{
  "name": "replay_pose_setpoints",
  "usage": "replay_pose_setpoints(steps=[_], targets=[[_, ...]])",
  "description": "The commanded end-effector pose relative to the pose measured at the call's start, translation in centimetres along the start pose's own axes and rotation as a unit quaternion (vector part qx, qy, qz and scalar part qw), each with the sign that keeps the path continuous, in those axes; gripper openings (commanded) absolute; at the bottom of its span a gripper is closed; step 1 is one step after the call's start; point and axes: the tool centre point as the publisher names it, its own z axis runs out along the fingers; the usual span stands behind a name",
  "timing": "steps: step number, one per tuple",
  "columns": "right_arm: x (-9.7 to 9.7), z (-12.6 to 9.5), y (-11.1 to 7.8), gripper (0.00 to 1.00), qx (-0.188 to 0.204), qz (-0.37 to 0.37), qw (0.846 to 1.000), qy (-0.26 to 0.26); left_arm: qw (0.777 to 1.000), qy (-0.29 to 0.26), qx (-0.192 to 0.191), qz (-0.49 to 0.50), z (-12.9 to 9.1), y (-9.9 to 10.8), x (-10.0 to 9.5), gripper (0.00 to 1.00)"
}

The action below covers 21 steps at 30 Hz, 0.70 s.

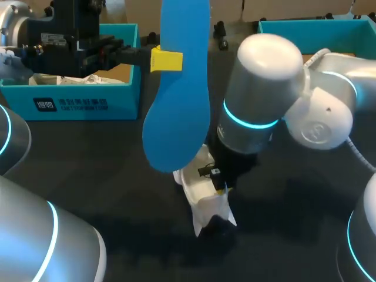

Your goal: Take the shoe out of the shoebox, open the shoe tongue, remove and reinsert the insole, then place the shoe into the shoebox

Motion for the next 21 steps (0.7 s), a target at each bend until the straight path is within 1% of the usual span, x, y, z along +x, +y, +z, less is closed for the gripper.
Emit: replay_pose_setpoints(steps=[1, 4, 6, 13, 21], targets=[[0.6, -0.1, -1.2, 0.00, -0.046, 0.122, 0.991, -0.025, 1.000, 0.001, -0.001, 0.000, 0.1, -0.1, -0.1, 0.00], [0.5, 0.0, -1.4, 0.00, -0.054, 0.135, 0.989, -0.031, 1.000, 0.001, -0.001, 0.000, 0.1, -0.1, -0.1, 0.00], [0.1, 0.2, -1.4, 0.00, -0.049, 0.153, 0.986, -0.035, 1.000, 0.001, -0.001, 0.000, 0.1, -0.1, -0.1, 0.00], [-0.7, 1.8, -0.5, 0.00, -0.055, 0.138, 0.989, -0.018, 1.000, 0.001, -0.001, 0.000, 0.1, -0.1, -0.1, 0.00], [-1.3, 2.7, 0.1, 0.00, -0.057, 0.130, 0.990, -0.003, 1.000, 0.001, -0.001, 0.000, 0.1, -0.1, -0.1, 0.00]])
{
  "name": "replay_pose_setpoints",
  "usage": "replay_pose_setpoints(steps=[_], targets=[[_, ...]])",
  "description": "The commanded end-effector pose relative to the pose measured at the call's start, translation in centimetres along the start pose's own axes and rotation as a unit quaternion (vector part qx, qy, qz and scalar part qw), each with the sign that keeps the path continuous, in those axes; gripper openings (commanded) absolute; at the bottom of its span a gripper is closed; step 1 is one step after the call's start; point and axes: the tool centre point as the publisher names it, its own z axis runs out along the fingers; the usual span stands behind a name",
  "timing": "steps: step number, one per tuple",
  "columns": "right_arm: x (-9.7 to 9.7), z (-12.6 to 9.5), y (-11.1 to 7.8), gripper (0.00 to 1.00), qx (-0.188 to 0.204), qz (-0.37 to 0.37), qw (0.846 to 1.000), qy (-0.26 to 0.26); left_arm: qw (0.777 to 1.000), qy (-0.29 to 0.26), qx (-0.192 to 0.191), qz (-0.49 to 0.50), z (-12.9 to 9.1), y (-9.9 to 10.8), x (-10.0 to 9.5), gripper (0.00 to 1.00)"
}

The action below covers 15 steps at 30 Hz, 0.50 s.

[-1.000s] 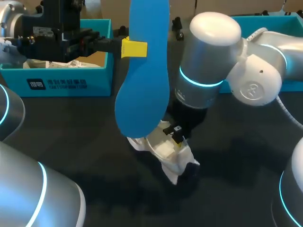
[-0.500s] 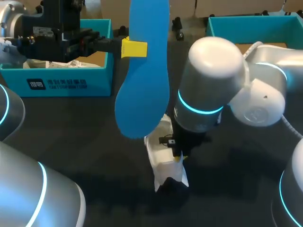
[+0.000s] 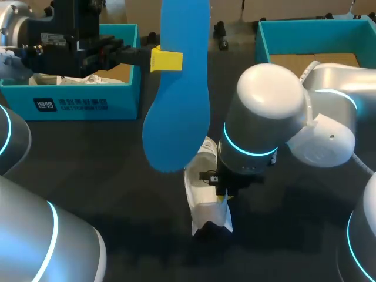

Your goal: Take the shoe out of the shoebox, open the shoe tongue, remove and reinsert the insole, then place the shoe into the shoebox

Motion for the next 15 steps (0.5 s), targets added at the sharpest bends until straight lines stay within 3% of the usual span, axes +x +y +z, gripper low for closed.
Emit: replay_pose_setpoints(steps=[1, 15], targets=[[-0.6, 0.9, 0.2, 0.00, 0.003, 0.000, 1.000, 0.016, 1.000, 0.001, -0.001, 0.000, 0.1, -0.1, -0.1, 0.00], [-1.1, 3.6, 1.0, 0.00, 0.015, -0.008, 0.999, 0.039, 1.000, 0.001, -0.001, 0.000, 0.1, -0.1, -0.1, 0.00]])
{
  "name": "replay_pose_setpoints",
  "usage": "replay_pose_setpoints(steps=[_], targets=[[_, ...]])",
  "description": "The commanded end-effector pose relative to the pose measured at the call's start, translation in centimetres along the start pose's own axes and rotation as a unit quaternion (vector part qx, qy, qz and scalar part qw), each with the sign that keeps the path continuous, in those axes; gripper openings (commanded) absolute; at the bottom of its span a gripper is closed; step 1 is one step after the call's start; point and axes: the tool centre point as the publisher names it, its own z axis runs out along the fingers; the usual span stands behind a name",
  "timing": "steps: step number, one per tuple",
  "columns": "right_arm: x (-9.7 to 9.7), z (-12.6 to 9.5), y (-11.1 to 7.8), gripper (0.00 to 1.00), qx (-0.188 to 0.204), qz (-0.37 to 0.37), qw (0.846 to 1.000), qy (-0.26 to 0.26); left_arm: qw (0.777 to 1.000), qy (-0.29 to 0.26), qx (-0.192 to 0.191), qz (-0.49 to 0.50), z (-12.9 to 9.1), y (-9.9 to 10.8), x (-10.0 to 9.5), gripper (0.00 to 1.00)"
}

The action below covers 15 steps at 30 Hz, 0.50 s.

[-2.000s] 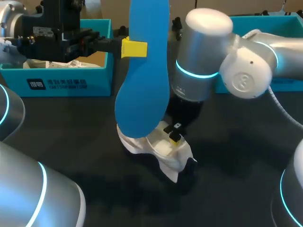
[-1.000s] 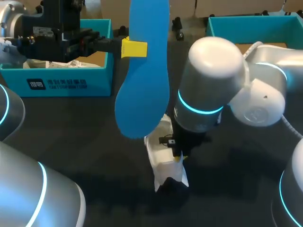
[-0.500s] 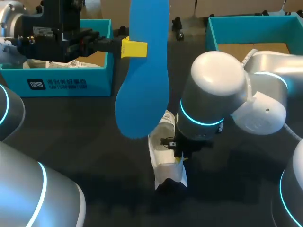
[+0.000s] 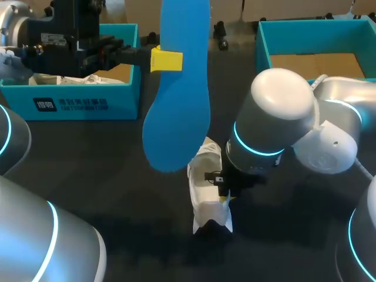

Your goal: Take the shoe out of the shoebox, open the shoe tongue, remove and reinsert the insole, then place the shoe into the shoebox

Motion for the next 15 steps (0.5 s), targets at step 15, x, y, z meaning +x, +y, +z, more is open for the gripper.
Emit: replay_pose_setpoints(steps=[15], targets=[[0.0, 2.3, -0.3, 0.00, 0.000, -0.003, 1.000, 0.023, 1.000, 0.001, -0.001, 0.000, 0.1, -0.1, -0.1, 0.00]])
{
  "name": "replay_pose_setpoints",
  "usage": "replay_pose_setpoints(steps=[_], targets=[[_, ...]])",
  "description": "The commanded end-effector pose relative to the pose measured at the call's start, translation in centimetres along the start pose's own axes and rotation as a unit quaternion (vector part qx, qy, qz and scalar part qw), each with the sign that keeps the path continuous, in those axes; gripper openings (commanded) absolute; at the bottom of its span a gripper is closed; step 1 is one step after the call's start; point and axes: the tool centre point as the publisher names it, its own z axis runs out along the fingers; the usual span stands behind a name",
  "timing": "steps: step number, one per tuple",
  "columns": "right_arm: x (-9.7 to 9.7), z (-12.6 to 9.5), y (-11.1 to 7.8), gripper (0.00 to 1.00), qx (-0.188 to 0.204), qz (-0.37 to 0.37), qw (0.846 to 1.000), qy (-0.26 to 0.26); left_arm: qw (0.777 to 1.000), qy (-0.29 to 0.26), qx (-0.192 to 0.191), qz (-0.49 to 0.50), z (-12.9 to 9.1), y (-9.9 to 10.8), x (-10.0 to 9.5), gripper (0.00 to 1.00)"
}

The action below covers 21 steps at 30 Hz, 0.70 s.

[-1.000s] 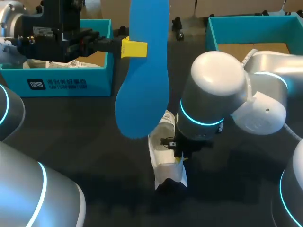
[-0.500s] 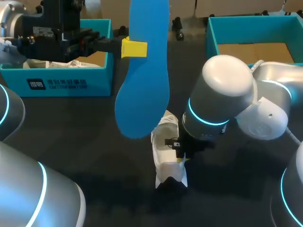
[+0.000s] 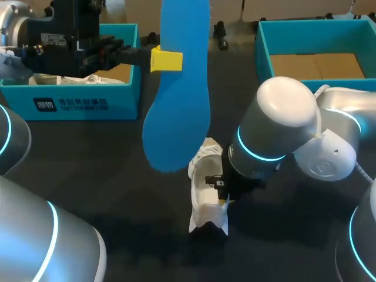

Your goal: Take the shoe out of the shoebox, open the shoe tongue, remove and reinsert the insole, then place the shoe into the shoebox

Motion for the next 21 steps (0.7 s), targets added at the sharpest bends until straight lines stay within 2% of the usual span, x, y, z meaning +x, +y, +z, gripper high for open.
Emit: replay_pose_setpoints(steps=[1, 3, 8, 14, 18, 21], targets=[[0.0, 0.6, -0.2, 0.12, -0.002, 0.000, 1.000, 0.007, 1.000, 0.001, -0.001, 0.000, 0.1, -0.1, -0.1, 0.00], [0.0, 0.3, -0.3, 1.00, -0.004, 0.000, 1.000, 0.008, 1.000, 0.001, -0.001, 0.000, 0.1, -0.1, -0.1, 0.00], [-0.1, -0.6, -0.4, 1.00, -0.010, -0.001, 1.000, 0.009, 1.000, 0.001, -0.001, 0.000, 0.1, -0.1, -0.1, 0.00], [-0.3, -3.0, -0.6, 1.00, -0.032, -0.012, 0.999, 0.029, 1.000, 0.001, -0.001, 0.000, 0.1, -0.1, -0.1, 0.00], [-0.6, -4.8, -0.7, 1.00, -0.042, -0.008, 0.997, 0.062, 1.000, 0.001, -0.001, 0.000, 0.1, -0.1, -0.1, 0.00], [-1.1, -6.4, -0.7, 1.00, -0.052, -0.013, 0.993, 0.109, 1.000, 0.001, -0.001, 0.000, 0.1, -0.1, -0.1, 0.00]])
